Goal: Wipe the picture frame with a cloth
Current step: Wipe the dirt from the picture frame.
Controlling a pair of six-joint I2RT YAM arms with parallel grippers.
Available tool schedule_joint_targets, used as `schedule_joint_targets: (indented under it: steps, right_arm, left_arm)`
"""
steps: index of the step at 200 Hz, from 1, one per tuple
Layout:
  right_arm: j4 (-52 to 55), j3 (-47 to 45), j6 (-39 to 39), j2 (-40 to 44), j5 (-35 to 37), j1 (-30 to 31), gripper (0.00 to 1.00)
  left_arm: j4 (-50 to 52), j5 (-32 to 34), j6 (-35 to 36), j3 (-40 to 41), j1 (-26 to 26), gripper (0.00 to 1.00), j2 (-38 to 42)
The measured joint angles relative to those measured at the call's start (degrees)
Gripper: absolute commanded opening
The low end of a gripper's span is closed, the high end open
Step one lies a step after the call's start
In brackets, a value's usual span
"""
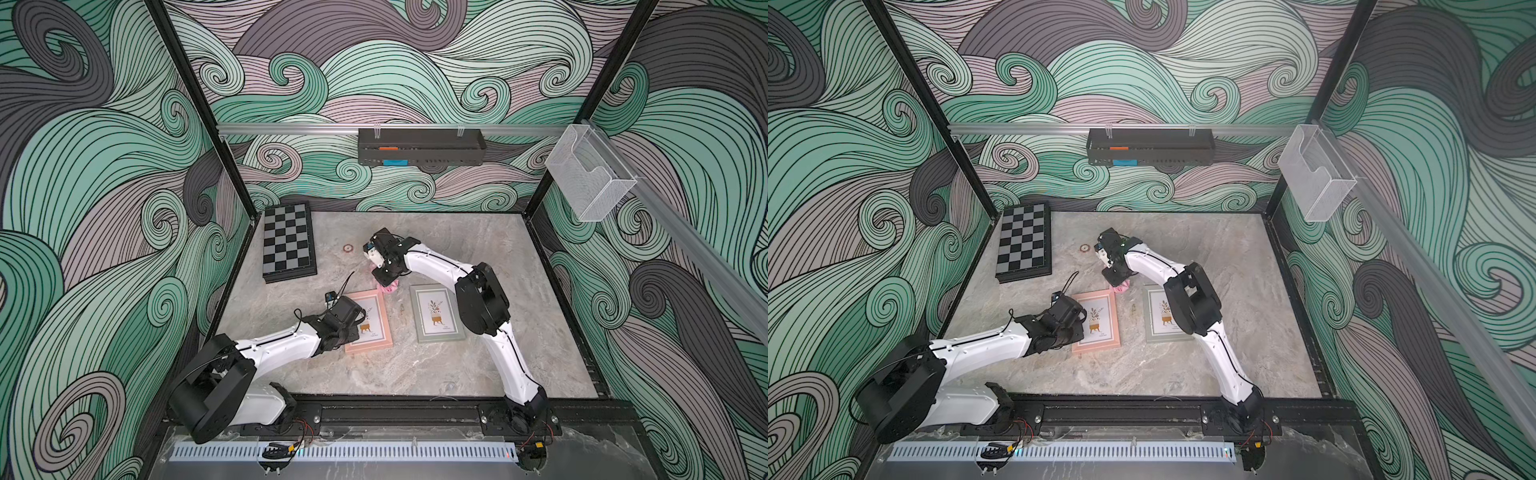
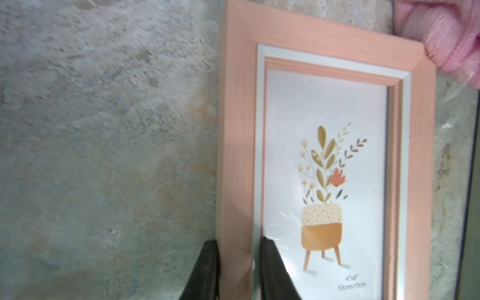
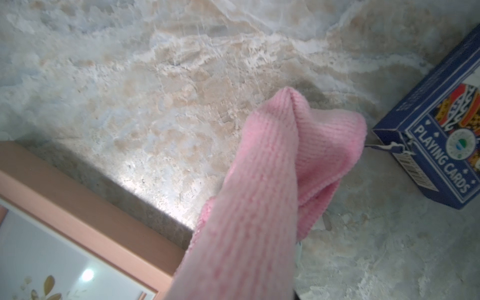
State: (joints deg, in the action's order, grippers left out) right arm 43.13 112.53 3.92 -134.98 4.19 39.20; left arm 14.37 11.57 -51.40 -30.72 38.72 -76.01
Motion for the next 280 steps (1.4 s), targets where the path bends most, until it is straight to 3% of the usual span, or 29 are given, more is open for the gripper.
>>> schedule_joint_targets:
  steps: [42,122,184,228,252,280]
  right_arm:
    - [-0.61,-1.53,-0.07,0.79,0.98,0.37,0.16]
    - [-1.66,-17.94,-3.26,12.22,3.63,0.79,0.16]
    - [-3.08,-30.53,-8.61,19.63,1.09,4.55,0.16]
    - [-3.61,-43.52,-15.32,29.24,1.09,10.99,0.16]
    - [-2.14,-43.39,-16.55,29.51,1.22,11.47,0.16]
    - [1.25,-34.21,-15.58,23.21,1.77,8.92,0.15]
  left_arm:
    - [1.92,0.02,0.09,-1.92,0.00,0.07,-1.60]
    - [3.96,0.26,-0.81,-7.96,1.09,0.06,-7.93]
    - [4.04,1.29,-2.49,-8.83,1.09,0.06,-8.98]
    - [4.09,1.46,-2.45,-9.11,1.09,0.06,-9.38]
    - [3.96,1.51,-2.40,-9.14,1.09,0.05,-9.42]
    - [3.28,1.36,-2.43,-8.79,1.09,0.05,-9.31]
